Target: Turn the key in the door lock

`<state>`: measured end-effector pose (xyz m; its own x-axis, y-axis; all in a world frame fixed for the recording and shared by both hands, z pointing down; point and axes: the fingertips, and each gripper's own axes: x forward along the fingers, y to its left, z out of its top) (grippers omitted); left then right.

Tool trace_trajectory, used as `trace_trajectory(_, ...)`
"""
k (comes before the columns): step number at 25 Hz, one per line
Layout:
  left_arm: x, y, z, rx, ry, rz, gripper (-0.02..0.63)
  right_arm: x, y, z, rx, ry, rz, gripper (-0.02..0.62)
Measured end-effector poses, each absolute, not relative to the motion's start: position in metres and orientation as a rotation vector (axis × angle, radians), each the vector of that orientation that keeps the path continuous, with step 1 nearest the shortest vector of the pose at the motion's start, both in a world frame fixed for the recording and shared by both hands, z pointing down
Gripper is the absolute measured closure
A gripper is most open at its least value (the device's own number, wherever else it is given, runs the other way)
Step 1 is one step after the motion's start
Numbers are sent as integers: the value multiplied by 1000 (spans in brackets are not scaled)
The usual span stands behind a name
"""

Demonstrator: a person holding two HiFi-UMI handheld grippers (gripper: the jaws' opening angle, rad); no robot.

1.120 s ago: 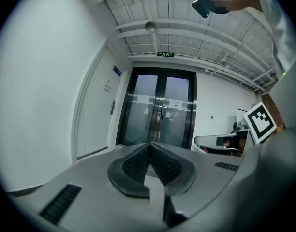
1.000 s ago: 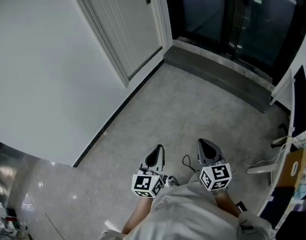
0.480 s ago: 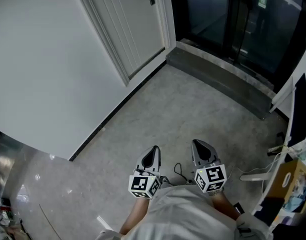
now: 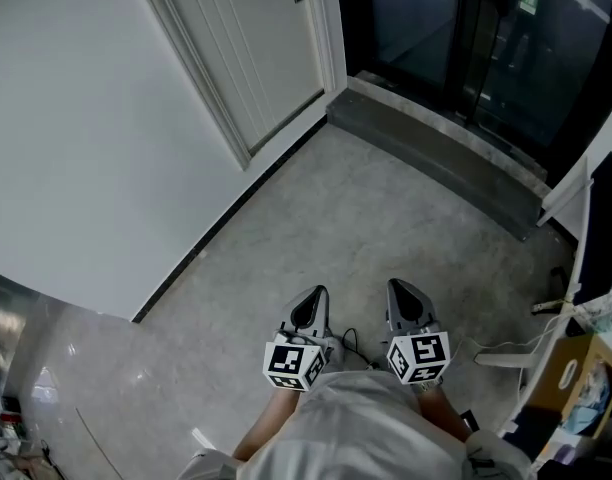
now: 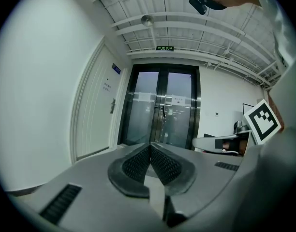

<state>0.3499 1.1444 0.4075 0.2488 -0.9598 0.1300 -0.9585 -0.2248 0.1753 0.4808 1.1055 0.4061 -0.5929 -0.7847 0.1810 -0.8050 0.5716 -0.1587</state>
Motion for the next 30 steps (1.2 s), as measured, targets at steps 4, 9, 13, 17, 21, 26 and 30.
trace_trajectory(4,314,1103,407,2314,-1816,-11,597,446,1067,407,1369,-2691,327,594)
trace_trajectory(9,247,1047,398,2347,-1801,-10,597,391,1015,385,1446,-2689,287,594)
trace_trajectory(13,215,1019,393,2385,-1785,-30,597,361,991,385,1496,-2670,277,594)
trace_trajectory(17,177,995,394,2376,-1800,-7,597,337,972,383,1526,-2652,238,594)
trace_trajectory(21,147,984,393,2337,-1872,-16,597,353,946,379,1609,-2614,229,594)
trace_trajectory(26,117,970,388,2273,-1957,-46,597,353,911,379,1679,-2601,315,594)
trace_trajectory(30,102,946,390,2257,-1956,-35,597,324,890,383,1609,-2615,324,594)
